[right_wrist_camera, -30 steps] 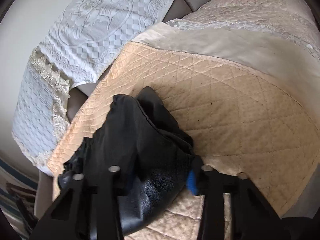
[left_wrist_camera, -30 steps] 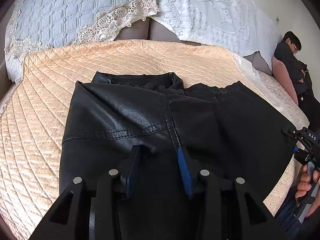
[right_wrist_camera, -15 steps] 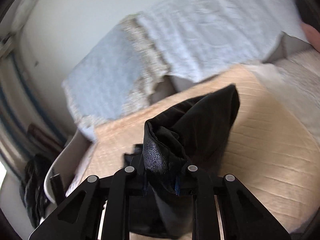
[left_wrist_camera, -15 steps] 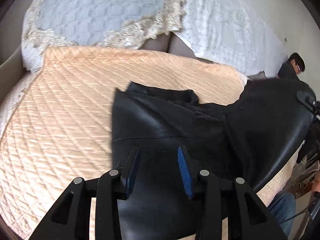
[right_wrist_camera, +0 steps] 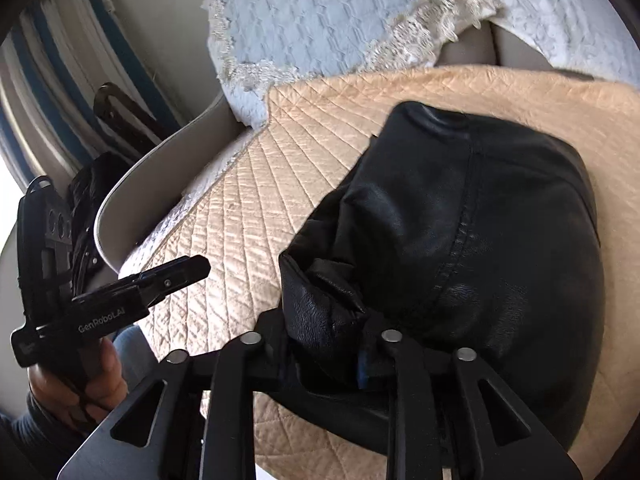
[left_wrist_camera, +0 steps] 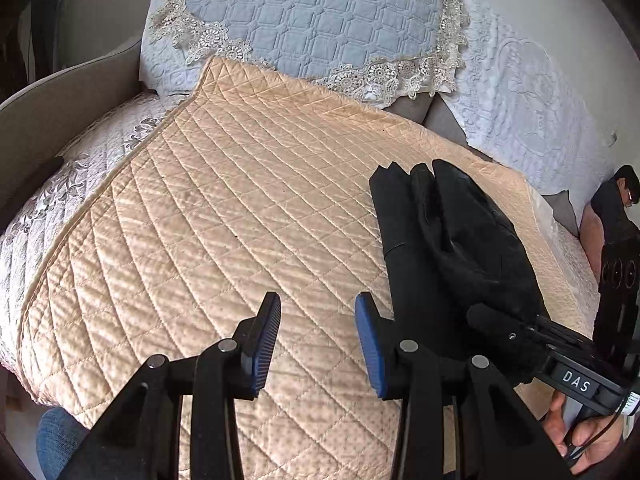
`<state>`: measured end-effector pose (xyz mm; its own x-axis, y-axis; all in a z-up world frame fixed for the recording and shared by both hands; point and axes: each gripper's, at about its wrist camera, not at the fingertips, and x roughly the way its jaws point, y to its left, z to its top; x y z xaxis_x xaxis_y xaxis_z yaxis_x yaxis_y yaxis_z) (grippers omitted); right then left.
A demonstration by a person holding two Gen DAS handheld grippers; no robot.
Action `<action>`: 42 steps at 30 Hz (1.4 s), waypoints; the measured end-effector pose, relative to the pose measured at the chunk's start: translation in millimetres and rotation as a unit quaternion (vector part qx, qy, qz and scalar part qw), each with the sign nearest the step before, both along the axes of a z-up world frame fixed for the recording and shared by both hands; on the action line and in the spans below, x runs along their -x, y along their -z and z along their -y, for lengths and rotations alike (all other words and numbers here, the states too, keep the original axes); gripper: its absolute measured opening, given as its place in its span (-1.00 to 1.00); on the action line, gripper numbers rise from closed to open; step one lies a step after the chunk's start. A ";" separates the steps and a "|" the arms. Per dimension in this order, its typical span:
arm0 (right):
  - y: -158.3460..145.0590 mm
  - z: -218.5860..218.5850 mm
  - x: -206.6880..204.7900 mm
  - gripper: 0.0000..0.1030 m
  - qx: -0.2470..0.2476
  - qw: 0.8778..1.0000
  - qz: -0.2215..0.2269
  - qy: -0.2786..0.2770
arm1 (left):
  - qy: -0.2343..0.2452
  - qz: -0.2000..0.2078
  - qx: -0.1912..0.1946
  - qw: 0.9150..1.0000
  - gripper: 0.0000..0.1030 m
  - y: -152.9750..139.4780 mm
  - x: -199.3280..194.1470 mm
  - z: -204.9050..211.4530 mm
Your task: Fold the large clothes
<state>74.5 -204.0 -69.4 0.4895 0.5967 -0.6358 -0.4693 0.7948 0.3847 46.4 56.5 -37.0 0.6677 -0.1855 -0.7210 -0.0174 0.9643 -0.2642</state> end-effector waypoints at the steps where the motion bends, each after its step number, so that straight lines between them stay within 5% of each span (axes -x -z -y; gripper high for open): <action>1: -4.9 -0.5 2.0 -0.23 0.000 1.000 -0.001 -0.008 | 0.001 0.002 0.002 1.000 -0.22 -0.9 1.3 -1.0; 4: -21.2 -3.0 16.1 0.02 -0.007 0.999 0.009 -0.032 | 0.009 0.008 0.011 1.000 -0.22 -7.6 0.7 0.8; 8: -40.4 19.5 31.7 0.02 -0.036 0.998 0.022 -0.038 | 0.036 0.024 0.031 0.999 -0.21 -25.3 3.8 9.6; 14: -54.9 85.8 32.3 0.02 -0.048 0.996 0.042 0.065 | 0.108 0.032 0.080 0.990 0.21 -45.7 -10.2 51.1; 16: -50.5 94.7 26.3 0.02 -0.044 0.995 0.033 0.088 | 0.136 0.029 0.074 0.988 0.21 -43.5 -19.4 73.7; 18: -45.0 101.3 24.5 0.02 -0.045 0.994 0.027 0.100 | 0.155 0.027 0.058 0.986 0.13 -36.5 -25.6 91.2; 20: -37.1 103.1 22.9 0.02 -0.042 0.993 0.016 0.105 | 0.166 0.023 0.025 0.985 -0.68 -23.7 -28.5 104.9; 23: -33.2 104.0 25.3 0.00 -0.045 0.994 0.011 0.100 | 0.154 0.005 0.002 0.988 -0.80 -2.3 -25.2 101.8; 28: -22.5 96.0 27.7 -0.02 -0.049 0.995 0.009 0.085 | 0.116 -0.001 0.012 0.993 -0.90 19.4 2.4 72.9; 33: 14.2 72.9 20.9 -0.08 0.026 0.996 0.010 0.081 | 0.105 0.002 0.001 0.994 -0.91 27.2 4.4 77.4; 42: -18.7 97.6 26.0 -0.08 0.004 0.994 0.040 0.103 | 0.114 0.006 -0.023 0.993 -0.82 3.6 10.6 78.9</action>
<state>48.5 -301.6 -50.7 0.6500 0.4742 -0.5938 -0.3257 0.8798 0.3462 35.8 -22.4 -40.6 0.6210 -0.2998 -0.7242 0.2053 0.9539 -0.2188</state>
